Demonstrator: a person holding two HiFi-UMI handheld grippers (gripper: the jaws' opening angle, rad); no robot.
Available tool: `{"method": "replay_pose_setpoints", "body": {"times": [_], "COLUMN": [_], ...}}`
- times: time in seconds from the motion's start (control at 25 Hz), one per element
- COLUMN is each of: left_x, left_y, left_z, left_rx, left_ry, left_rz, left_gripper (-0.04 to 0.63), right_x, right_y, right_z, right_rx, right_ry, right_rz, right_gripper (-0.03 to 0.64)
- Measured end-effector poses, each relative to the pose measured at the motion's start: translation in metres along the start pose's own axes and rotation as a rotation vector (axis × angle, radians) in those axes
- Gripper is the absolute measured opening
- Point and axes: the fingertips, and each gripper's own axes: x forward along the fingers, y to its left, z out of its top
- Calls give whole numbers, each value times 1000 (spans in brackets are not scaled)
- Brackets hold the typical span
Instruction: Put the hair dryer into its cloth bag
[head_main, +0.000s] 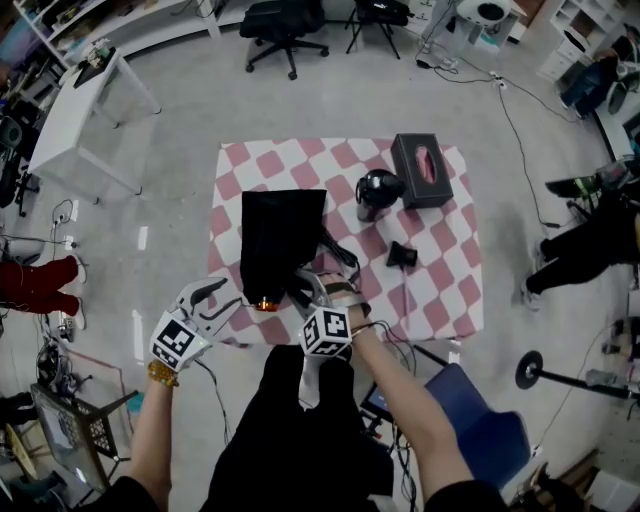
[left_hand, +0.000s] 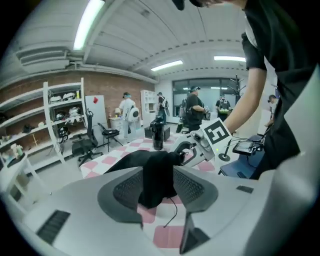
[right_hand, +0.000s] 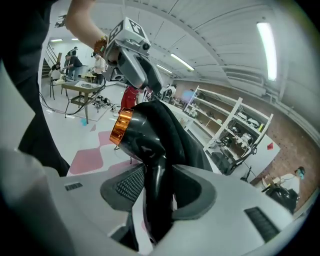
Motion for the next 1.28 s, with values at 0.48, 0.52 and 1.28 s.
{"method": "replay_pose_setpoints", "body": {"times": [0.48,0.52,1.28], "left_x": [72,76,56], "left_y": [-7,-5,-38], "left_z": [-89,-90,-24], "left_rx": [395,409,356], "left_ry": [176,182,163], "left_rz": [72,74,144], "left_gripper": [225,223,28], "right_x": [9,9,33], "right_y": [4,3,-52], "right_z": [-4,-5,-16], "right_rx": [-8,-3,383], "right_ry": [17,23,211], "right_rz": [23,23,-170], "right_gripper": [169,169,166]}}
